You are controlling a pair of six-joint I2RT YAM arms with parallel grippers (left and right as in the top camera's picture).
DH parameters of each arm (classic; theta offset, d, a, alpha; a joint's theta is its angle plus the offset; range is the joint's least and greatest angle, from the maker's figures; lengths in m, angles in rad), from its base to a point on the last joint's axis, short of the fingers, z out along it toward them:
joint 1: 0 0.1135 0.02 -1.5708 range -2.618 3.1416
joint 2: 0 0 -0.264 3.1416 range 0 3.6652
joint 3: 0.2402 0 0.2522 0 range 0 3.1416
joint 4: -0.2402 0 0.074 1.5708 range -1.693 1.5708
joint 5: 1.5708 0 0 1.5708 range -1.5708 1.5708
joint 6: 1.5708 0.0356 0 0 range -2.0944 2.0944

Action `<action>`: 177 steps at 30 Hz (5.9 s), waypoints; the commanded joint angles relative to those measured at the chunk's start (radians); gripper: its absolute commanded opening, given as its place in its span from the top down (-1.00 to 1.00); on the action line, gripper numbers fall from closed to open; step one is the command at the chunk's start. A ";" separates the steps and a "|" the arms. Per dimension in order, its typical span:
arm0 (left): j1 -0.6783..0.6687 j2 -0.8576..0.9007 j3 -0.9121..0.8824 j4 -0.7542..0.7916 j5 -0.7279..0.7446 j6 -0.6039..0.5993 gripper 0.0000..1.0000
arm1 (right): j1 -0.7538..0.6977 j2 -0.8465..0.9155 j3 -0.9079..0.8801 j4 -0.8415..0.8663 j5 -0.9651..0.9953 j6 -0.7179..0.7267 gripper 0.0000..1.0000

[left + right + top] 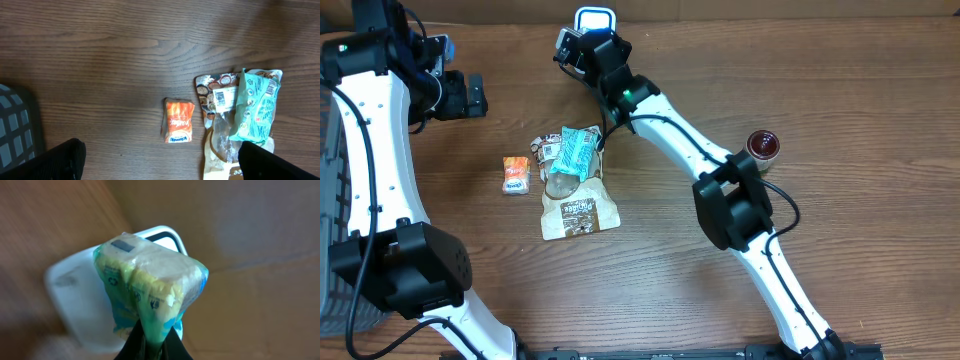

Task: Scan the item barcode

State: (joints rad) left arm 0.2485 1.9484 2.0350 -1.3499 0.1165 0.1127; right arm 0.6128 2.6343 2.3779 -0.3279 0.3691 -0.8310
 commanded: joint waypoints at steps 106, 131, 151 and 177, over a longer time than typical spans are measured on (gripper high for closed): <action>-0.008 -0.015 -0.005 0.000 0.007 0.022 -0.99 | 0.064 -0.360 -0.491 -0.416 -0.700 1.307 0.92; -0.008 -0.015 -0.005 0.000 0.007 0.022 -0.99 | -0.270 -0.467 -0.526 -0.759 -0.679 0.565 -0.28; -0.008 -0.015 -0.005 0.000 0.007 0.022 -0.99 | -0.313 -0.467 -0.562 -0.830 -0.446 1.335 0.10; -0.008 -0.015 -0.005 0.000 0.007 0.022 -0.99 | -0.348 -0.465 -0.750 -0.613 -0.686 1.321 0.15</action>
State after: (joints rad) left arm 0.2485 1.9484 2.0350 -1.3499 0.1165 0.1127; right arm 0.2516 2.1887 1.6375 -0.9546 -0.3107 0.4816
